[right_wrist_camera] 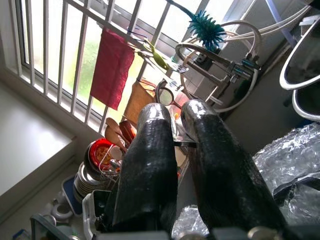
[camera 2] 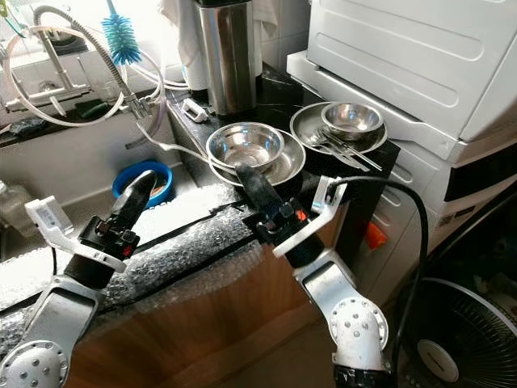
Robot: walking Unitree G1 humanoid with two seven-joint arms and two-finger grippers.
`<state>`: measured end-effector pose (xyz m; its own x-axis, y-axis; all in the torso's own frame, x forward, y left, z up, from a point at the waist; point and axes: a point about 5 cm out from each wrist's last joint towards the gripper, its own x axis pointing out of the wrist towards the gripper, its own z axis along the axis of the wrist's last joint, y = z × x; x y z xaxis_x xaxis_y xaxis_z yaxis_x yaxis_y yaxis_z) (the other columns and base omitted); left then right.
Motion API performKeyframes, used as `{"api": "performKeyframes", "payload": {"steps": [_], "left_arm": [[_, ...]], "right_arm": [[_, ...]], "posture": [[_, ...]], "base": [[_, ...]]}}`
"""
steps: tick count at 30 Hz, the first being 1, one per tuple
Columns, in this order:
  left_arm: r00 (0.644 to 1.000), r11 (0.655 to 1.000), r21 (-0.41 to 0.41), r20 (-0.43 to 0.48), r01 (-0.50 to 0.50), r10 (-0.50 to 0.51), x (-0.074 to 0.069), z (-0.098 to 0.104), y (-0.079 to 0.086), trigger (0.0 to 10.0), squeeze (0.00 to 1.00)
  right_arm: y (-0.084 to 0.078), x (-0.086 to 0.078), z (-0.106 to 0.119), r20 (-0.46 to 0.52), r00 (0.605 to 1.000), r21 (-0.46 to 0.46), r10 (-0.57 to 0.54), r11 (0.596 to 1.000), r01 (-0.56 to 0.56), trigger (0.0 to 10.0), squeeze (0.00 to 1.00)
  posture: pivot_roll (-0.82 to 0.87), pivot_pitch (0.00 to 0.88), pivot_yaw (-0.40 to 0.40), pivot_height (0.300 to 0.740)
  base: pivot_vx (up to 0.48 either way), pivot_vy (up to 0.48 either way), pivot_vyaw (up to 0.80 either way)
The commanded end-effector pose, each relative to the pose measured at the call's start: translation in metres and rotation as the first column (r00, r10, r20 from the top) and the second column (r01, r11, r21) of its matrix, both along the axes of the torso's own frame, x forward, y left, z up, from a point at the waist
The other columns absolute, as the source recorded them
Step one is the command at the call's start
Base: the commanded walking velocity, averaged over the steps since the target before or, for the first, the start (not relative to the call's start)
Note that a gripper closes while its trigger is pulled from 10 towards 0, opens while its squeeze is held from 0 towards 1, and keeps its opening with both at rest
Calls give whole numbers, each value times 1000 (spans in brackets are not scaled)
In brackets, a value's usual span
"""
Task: Kitchen organization
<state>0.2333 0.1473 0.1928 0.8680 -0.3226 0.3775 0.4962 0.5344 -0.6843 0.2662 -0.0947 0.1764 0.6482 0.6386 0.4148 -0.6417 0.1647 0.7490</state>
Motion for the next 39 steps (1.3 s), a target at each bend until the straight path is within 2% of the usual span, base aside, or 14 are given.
{"api": "performKeyframes", "payload": {"steps": [1, 11, 19, 39], "left_arm": [[1000, 1000, 3, 20, 22, -22, -3, 5, -2, 10000, 0], [997, 997, 2, 14, 74, -74, -5, 4, -11, 10000, 0], [995, 995, 3, 11, 101, -101, -5, 4, -17, 10000, 0], [999, 999, 1, -2, 48, -48, 1, 2, -13, 10000, 0]], "right_arm": [[3, -1, -2, -6, 1000, -6, 23, 1000, -23, 10000, 0], [14, -5, -10, -31, 996, -34, 79, 996, -80, 10000, 0], [23, -10, -12, -16, 988, -81, 151, 985, -152, 10000, 0], [26, -14, -12, 6, 980, -81, 199, 977, -198, 10000, 0]], "posture": [[-113, 18, 55, 740], [-110, 18, 55, 740], [-109, 14, 56, 740], [-114, 12, 52, 740]], "base": [[0, 0, 0], [0, 0, 0], [0, 0, 0], [0, 0, 0]]}}
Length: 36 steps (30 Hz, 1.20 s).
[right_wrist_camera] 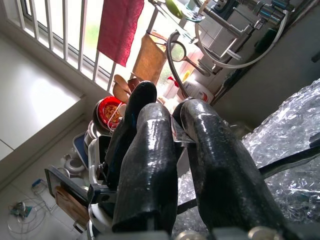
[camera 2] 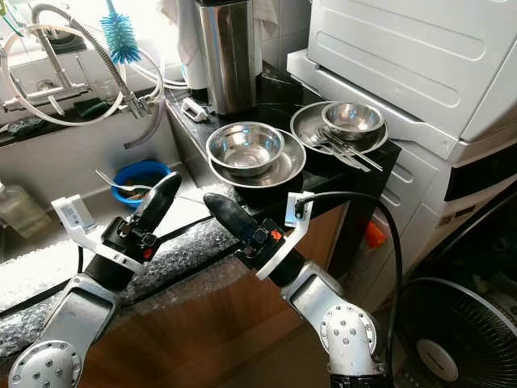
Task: Kitchen organization
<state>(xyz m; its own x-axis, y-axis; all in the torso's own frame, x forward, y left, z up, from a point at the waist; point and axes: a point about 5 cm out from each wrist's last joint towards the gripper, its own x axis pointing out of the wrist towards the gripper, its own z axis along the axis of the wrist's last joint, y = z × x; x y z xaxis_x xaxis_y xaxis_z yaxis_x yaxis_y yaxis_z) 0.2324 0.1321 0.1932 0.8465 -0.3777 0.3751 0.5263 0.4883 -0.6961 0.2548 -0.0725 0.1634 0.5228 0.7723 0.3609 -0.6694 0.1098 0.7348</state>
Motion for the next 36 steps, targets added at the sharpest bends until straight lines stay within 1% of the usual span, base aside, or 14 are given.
{"api": "performKeyframes", "payload": {"steps": [1, 2, 3, 20, 24, 25, 26, 27, 34, 35, 36], "left_arm": [[1000, 1000, 15, 7, -24, 24, 2, 2, 2, 10000, 0], [1000, 1000, 15, 7, -27, 27, 2, 2, 2, 5137, 0], [999, 999, 10, 6, -35, 35, 2, 2, 3, 0, 0], [999, 999, 4, 10, -52, 52, 4, 2, 5, 0, 0], [998, 998, -10, 12, -67, 67, 5, 4, 7, 0, 0], [997, 997, -13, 13, -70, 70, 5, 4, 7, 0, 0], [997, 997, -13, 13, -73, 73, 5, 4, 8, 0, 0], [997, 997, -16, 13, -82, 82, 6, 5, 9, 0, 0], [991, 990, -34, 17, -134, 135, 9, 8, 17, 0, 0], [988, 988, -38, 16, -151, 152, 10, 8, 19, 0, 0], [987, 986, -41, 17, -161, 162, 10, 9, 20, 0, 0]], "right_arm": [[4, -2, 1, 9, 1000, 0, 28, 1000, -28, 10000, 0], [4, -2, 1, 10, 1000, 0, 29, 1000, -29, 10000, 0], [4, -2, 1, 11, 999, -1, 30, 1000, -30, 10000, 0], [4, -1, 2, 23, 1000, 2, 21, 1000, -21, 10000, 0], [3, -1, 2, 32, 999, -4, 9, 1000, -9, 10000, 0], [3, -1, 2, 32, 999, -4, 7, 1000, -7, 10000, 188], [3, -1, 2, 30, 1000, -4, 3, 1000, -3, 10000, 761], [3, -1, 2, 29, 1000, -4, 1, 1000, -1, 10000, 1000], [3, 0, 2, 30, 1000, -5, -1, 1000, 1, 10000, 1000], [3, 0, 1, 26, 1000, -9, -11, 1000, 12, 10000, 973], [2, 1, 1, 23, 1000, -12, -18, 1000, 18, 10000, 0]], "posture": [[-114, 12, 52, 740], [-114, 12, 52, 740], [-114, 12, 52, 740], [-114, 12, 52, 740], [-114, 12, 52, 740], [-114, 12, 52, 740], [-114, 12, 52, 740], [-114, 12, 52, 740], [-113, 11, 52, 740], [-115, 10, 52, 740], [-114, 10, 52, 740]], "base": [[0, 0, 0], [0, 0, 0], [0, 0, 0], [0, 0, 0], [0, 0, 0], [0, 0, 0], [0, 0, 0], [0, 0, 0], [0, 0, 0], [0, 0, 0], [0, 0, 0]]}}
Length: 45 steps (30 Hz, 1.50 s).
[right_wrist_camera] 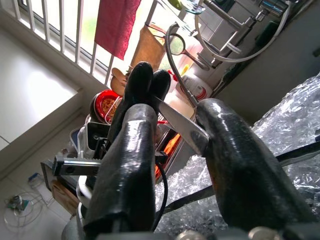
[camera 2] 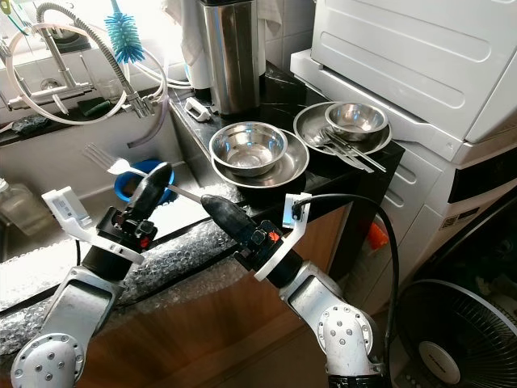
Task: Kitchen organization
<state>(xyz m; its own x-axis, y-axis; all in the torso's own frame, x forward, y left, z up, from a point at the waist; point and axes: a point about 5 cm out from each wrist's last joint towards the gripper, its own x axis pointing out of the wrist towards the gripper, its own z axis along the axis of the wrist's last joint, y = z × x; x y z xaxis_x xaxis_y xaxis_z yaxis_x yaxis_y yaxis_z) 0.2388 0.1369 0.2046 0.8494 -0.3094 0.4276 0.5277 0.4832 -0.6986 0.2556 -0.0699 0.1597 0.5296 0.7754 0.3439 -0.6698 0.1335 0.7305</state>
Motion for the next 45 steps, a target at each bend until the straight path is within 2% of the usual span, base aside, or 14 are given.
{"api": "performKeyframes", "payload": {"steps": [1, 10, 12, 13, 14, 15, 18, 19, 20, 25, 27, 31, 41, 45], "left_arm": [[992, 993, 4, -25, -121, 121, 5, -2, 18, 0, 0], [960, 960, -11, -29, -280, 279, 11, 4, 39, 0, 0], [897, 899, 42, -57, -437, 439, 16, 5, 58, 0, 0], [877, 880, 47, -67, -473, 475, 17, 5, 63, 3529, 0], [877, 880, 47, -67, -473, 475, 17, 5, 63, 3529, 0], [838, 841, 47, -79, -538, 540, 18, 6, 73, 10000, 0], [770, 768, 119, -36, -630, 637, 16, 11, 88, 10000, 0], [725, 711, 196, 1, -676, 689, 15, 14, 95, 10000, 0], [716, 698, 212, 10, -684, 698, 15, 14, 96, 10000, 0], [634, 546, 381, 157, -746, 757, 15, 22, 100, 10000, 0], [629, 467, 493, 235, -734, 741, 17, 19, 97, 10000, 0], [651, 378, 609, 315, -697, 691, 22, 10, 84, 10000, 0], [641, 241, 738, 318, -630, 699, 27, -18, 89, 10000, 0], [638, 241, 737, 316, -631, 702, 27, -19, 89, 10000, 0]], "right_arm": [[-1, 1, 4, 18, 1000, 8, -16, 1000, 16, 10000, 0], [-2, 2, 5, 32, 999, -21, -41, 999, 42, 10000, 0], [-7, 5, 5, 72, 993, -88, -95, 991, 101, 10000, 0], [-8, 6, 6, 84, 990, -109, -115, 986, 124, 10000, 0], [-8, 6, 6, 84, 990, -109, -115, 986, 124, 10000, 0], [-13, 10, 9, 120, 976, -157, -179, 968, 197, 10000, 0], [-23, 19, 20, 254, 920, -252, -297, 898, 359, 10000, 0], [-27, 21, 28, 312, 891, -260, -330, 872, 415, 10000, 0], [-27, 21, 30, 318, 887, -257, -336, 870, 421, 10000, 0], [-36, 28, 41, 443, 766, -286, -467, 736, 614, 10000, 0], [-39, 32, 42, 504, 697, -305, -510, 650, 696, 10000, 0], [-37, 33, 32, 534, 683, -336, -498, 616, 712, 10000, 0], [-36, 31, 25, 582, 655, -367, -481, 564, 740, 10000, 0], [-36, 31, 24, 589, 650, -368, -479, 558, 744, 10000, 0]], "posture": [[-114, 10, 52, 740], [-117, 8, 53, 740], [-115, 9, 52, 740], [-115, 9, 52, 740], [-115, 9, 52, 740], [-117, 7, 54, 740], [-123, 10, 56, 740], [-125, 8, 55, 740], [-125, 8, 55, 740], [-123, 9, 57, 740], [-120, 8, 58, 740], [-118, 9, 58, 740], [-125, 9, 63, 740], [-125, 9, 63, 740]], "base": [[0, 0, 0], [0, 0, 0], [0, 0, 0], [0, 0, 0], [0, 0, 0], [0, 0, 0], [0, 0, 0], [0, 0, 0], [0, 0, 0], [0, 0, 0], [0, 0, 0], [0, 0, 0], [0, 0, 0], [0, 0, 0]]}}
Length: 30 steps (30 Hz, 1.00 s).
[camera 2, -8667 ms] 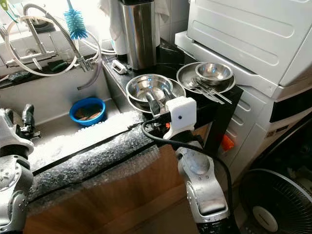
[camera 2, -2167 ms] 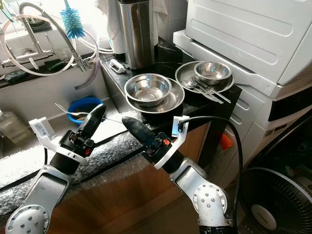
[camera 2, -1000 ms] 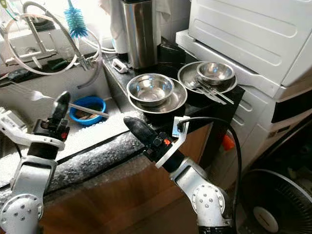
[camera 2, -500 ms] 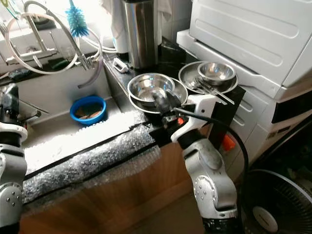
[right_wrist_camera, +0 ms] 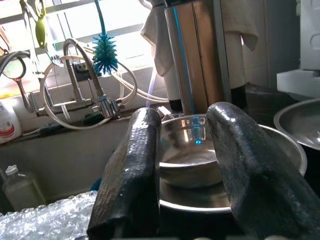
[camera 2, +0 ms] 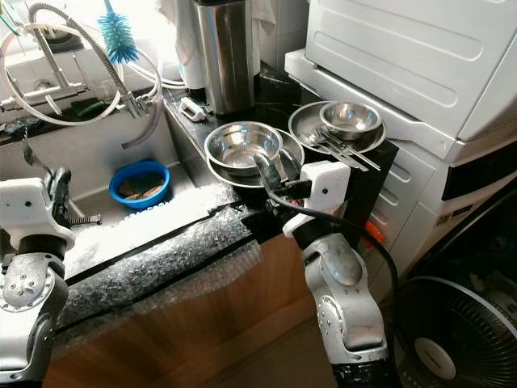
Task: Kitchen organization
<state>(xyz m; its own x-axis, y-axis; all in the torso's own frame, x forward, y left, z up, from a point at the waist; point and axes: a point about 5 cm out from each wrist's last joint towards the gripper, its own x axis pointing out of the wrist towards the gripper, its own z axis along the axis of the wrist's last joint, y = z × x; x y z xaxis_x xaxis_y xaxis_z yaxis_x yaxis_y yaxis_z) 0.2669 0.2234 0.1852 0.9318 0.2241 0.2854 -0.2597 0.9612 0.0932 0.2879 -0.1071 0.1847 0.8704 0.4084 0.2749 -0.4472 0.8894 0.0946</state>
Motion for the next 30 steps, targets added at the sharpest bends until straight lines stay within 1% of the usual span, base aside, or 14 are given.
{"api": "performKeyframes", "payload": {"steps": [1, 2, 3, 10, 13, 15, 17, 21, 23, 24, 25, 26, 27, 30], "left_arm": [[999, 999, 17, -20, -44, 44, -1, -4, 9, 10000, 0], [995, 997, 18, -56, -80, 81, -3, -10, 20, 10000, 0], [994, 996, 17, -64, -89, 90, -4, -11, 23, 10000, 0], [990, 995, 21, -97, -99, 101, -10, -17, 34, 10000, 0], [990, 995, -26, -110, -94, 91, -14, -21, 39, 10000, 0], [990, 995, -35, -111, -93, 89, -14, -21, 39, 10000, 0], [989, 993, -65, -116, -95, 87, -15, -23, 41, 10000, 0], [989, 991, -98, -127, -92, 80, -16, -27, 43, 10000, 0], [989, 991, -98, -127, -92, 80, -16, -27, 43, 10000, 0], [990, 990, -112, -127, -82, 67, -15, -28, 40, 10000, 529], [990, 990, -112, -127, -82, 67, -15, -28, 40, 10000, 529], [990, 990, -116, -128, -75, 60, -15, -28, 39, 10000, 776], [990, 990, -120, -129, -70, 54, -14, -29, 37, 10000, 1000], [991, 990, -128, -129, -62, 46, -14, -30, 36, 10000, 1000]], "right_arm": [[2, -1, -2, 3, 1000, -15, -1, 1000, 1, 10000, 0], [1, -1, -4, -2, 1000, -20, -5, 1000, 4, 10000, 0], [1, -1, -5, -4, 1000, -23, -6, 1000, 6, 10000, 0], [-3, 0, -8, -12, 1000, -38, -24, 999, 23, 10000, 0], [-5, 2, -9, -10, 999, -45, -32, 998, 32, 10000, 0], [-6, 2, -9, -11, 999, -45, -33, 998, 32, 10000, 0], [-5, 3, -10, -16, 999, -49, -31, 998, 30, 10000, 0], [-5, 3, -12, -25, 999, -58, -28, 998, 27, 10000, 0], [-5, 3, -12, -25, 999, -58, -28, 998, 27, 10000, 0], [-5, 4, -12, -27, 999, -59, -35, 998, 33, 10000, 0], [-5, 4, -12, -27, 999, -59, -35, 998, 33, 10000, 0], [-5, 5, -13, -28, 999, -59, -38, 998, 36, 10000, 0], [-6, 5, -13, -29, 999, -58, -40, 998, 38, 10000, 0], [-5, 5, -14, -32, 999, -58, -39, 998, 37, 10000, 0]], "posture": [[-127, 13, 65, 740], [-129, 14, 65, 740], [-129, 14, 65, 740], [-128, 14, 63, 740], [-126, 13, 60, 740], [-126, 13, 60, 740], [-125, 8, 59, 740], [-125, 3, 60, 740], [-125, 3, 60, 740], [-127, 0, 61, 740], [-127, 0, 61, 740], [-127, 0, 61, 740], [-127, 0, 61, 740], [-127, 0, 62, 740]], "base": [[0, 0, 0], [0, 0, 0], [0, 0, 0], [0, 0, 0], [0, 0, 0], [0, 0, 0], [0, 0, 0], [0, 0, 0], [0, 0, 0], [0, 0, 0], [0, 0, 0], [0, 0, 0], [0, 0, 0], [0, 0, 0]]}}
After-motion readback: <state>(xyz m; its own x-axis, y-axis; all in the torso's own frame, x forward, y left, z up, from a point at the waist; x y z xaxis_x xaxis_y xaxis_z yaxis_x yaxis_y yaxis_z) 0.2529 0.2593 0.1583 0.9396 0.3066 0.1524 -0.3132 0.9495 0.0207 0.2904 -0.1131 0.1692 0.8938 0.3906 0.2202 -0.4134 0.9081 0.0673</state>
